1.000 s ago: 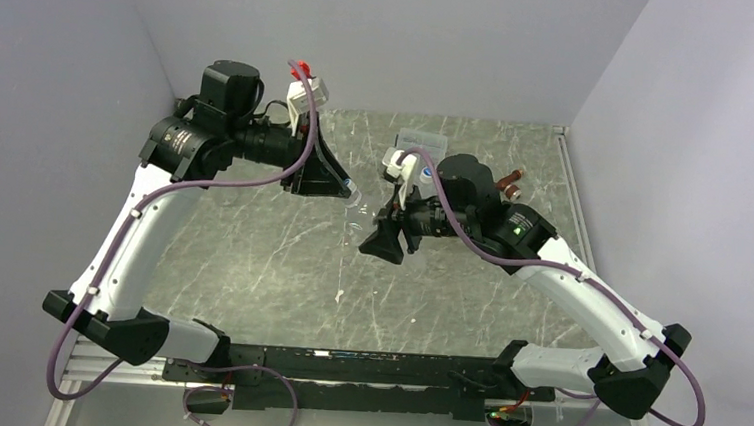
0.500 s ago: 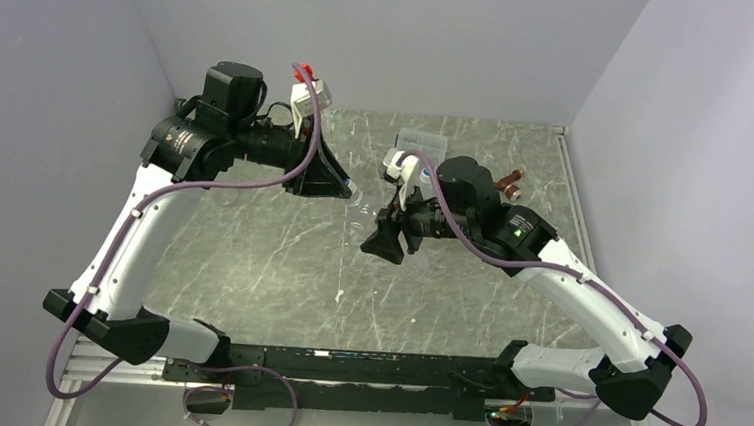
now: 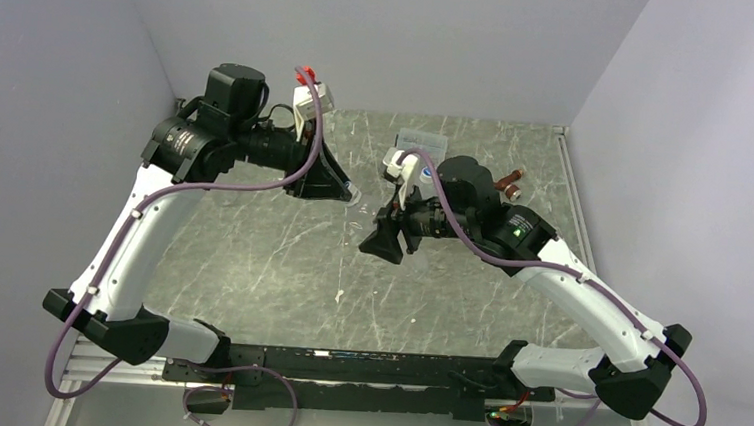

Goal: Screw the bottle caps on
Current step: Screw the bottle cap onto the plastic bottle.

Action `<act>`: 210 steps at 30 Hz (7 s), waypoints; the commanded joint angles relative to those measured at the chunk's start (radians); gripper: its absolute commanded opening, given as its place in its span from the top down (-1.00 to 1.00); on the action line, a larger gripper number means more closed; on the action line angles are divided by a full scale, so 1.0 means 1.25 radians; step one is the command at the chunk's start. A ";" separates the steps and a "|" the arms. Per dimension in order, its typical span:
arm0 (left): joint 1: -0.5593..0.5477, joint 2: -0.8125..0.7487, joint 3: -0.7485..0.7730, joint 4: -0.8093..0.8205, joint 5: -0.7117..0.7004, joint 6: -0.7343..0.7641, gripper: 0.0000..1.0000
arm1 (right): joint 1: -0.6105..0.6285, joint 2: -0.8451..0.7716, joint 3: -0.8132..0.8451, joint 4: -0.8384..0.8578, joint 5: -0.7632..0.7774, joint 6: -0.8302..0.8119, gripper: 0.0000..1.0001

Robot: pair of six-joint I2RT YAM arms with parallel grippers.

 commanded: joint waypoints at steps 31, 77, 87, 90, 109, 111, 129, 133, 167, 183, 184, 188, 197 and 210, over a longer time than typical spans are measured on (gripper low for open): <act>-0.189 -0.032 0.044 -0.168 -0.025 0.200 1.00 | 0.006 0.024 0.103 0.151 -0.342 -0.002 0.08; -0.180 -0.239 -0.132 0.335 -0.514 -0.096 -0.87 | 0.032 -0.015 0.044 0.244 0.174 0.023 0.13; -0.180 -0.251 -0.232 0.542 -0.535 -0.139 -0.76 | 0.050 -0.005 0.042 0.295 0.246 0.046 0.13; -0.180 -0.258 -0.259 0.595 -0.525 -0.143 -0.74 | 0.057 -0.005 0.039 0.303 0.263 0.046 0.13; -0.180 -0.235 -0.282 0.700 -0.406 -0.155 -0.59 | 0.078 0.007 0.040 0.304 0.301 0.036 0.13; -0.180 -0.234 -0.290 0.718 -0.409 -0.159 -0.60 | 0.080 0.009 0.040 0.304 0.302 0.036 0.14; -0.180 -0.202 -0.277 0.753 -0.412 -0.167 -0.45 | 0.089 0.019 0.053 0.289 0.316 0.027 0.14; -0.180 -0.200 -0.272 0.753 -0.409 -0.168 -0.39 | 0.090 0.022 0.057 0.285 0.317 0.026 0.14; -0.179 -0.209 -0.152 0.477 -0.185 -0.061 0.84 | 0.013 -0.009 0.090 0.251 -0.223 -0.017 0.21; -0.176 -0.171 -0.118 0.483 0.092 -0.118 0.91 | -0.069 -0.003 0.084 0.398 -0.539 0.103 0.33; -0.176 -0.169 -0.124 0.503 0.090 -0.130 0.91 | -0.069 -0.007 0.082 0.396 -0.521 0.100 0.33; -0.174 -0.160 -0.147 0.563 0.105 -0.185 0.92 | -0.069 -0.017 0.064 0.409 -0.501 0.096 0.34; -0.159 -0.145 -0.172 0.649 -0.015 -0.312 1.00 | -0.069 -0.058 0.030 0.433 -0.381 0.080 0.41; -0.132 -0.106 -0.135 0.595 -0.104 -0.369 1.00 | -0.070 -0.093 -0.010 0.487 -0.276 0.091 0.44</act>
